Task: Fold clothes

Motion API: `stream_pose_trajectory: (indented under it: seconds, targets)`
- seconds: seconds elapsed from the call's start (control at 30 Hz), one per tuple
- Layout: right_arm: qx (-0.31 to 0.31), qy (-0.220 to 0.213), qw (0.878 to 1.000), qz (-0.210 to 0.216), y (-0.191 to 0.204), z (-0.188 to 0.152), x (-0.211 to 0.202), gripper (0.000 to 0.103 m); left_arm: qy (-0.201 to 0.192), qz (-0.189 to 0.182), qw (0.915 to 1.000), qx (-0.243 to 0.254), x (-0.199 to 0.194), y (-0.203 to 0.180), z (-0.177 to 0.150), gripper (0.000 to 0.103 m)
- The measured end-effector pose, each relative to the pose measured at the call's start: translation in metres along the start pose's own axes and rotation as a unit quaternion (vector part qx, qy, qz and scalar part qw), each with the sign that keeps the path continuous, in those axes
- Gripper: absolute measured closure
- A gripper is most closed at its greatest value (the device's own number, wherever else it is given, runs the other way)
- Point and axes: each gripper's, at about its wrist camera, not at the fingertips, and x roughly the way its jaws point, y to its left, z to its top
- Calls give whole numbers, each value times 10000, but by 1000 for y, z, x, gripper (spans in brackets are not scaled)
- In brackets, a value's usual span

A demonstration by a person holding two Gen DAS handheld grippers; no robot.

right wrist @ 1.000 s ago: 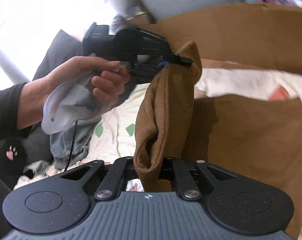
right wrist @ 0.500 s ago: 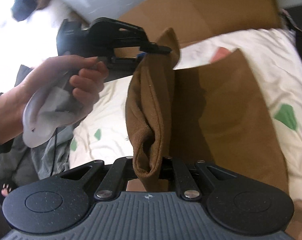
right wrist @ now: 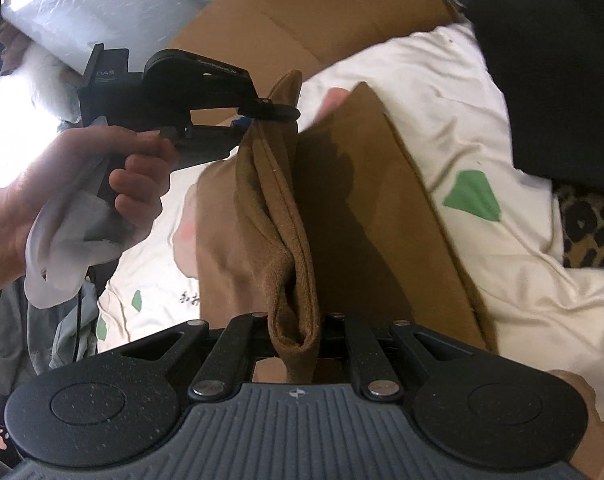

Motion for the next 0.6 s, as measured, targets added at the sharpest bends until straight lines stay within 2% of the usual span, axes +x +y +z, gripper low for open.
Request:
stream_pose_trajectory:
  seconds: [0.17, 0.33, 0.6]
  targets:
    - [28, -79, 10000, -52, -29, -3, 5, 99, 430, -126, 9990, -72, 24, 6, 7, 91]
    - [447, -133, 9989, -106, -57, -12, 6, 97, 755, -178, 9970, 18, 45, 11, 7, 90]
    - [648, -178, 9977, -83, -65, -16, -1, 95, 897, -153, 9957, 158, 53, 10, 11, 91]
